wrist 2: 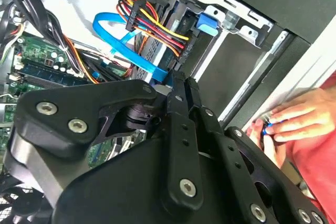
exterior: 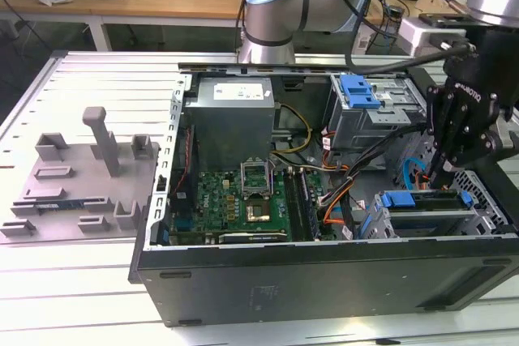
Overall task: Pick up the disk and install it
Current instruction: 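Insert the second disk wire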
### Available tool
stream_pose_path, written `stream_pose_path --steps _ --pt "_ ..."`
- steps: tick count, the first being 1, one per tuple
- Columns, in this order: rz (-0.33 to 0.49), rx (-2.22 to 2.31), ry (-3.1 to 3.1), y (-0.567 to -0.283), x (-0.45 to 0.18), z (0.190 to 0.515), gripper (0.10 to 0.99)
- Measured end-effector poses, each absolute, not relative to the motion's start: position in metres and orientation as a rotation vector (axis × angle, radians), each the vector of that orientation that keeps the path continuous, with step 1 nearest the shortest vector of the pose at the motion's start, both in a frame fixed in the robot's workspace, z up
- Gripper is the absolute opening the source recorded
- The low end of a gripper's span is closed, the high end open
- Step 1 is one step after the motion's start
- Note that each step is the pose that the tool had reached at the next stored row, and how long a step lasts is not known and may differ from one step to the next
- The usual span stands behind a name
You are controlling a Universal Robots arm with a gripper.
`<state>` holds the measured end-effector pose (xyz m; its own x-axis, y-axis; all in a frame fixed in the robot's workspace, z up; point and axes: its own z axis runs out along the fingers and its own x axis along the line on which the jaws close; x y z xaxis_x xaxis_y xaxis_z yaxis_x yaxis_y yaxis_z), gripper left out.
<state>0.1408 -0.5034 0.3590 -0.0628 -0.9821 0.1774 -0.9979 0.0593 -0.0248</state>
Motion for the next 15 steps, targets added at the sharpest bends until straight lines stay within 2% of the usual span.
stream_pose_path --steps 5,9,15 --pt "0.137 2.105 -2.240 -0.509 0.140 0.358 0.161" --pt "0.131 2.108 -2.243 -0.513 0.140 0.357 0.161" --pt "0.070 2.135 -2.273 -0.518 0.140 0.356 0.161"
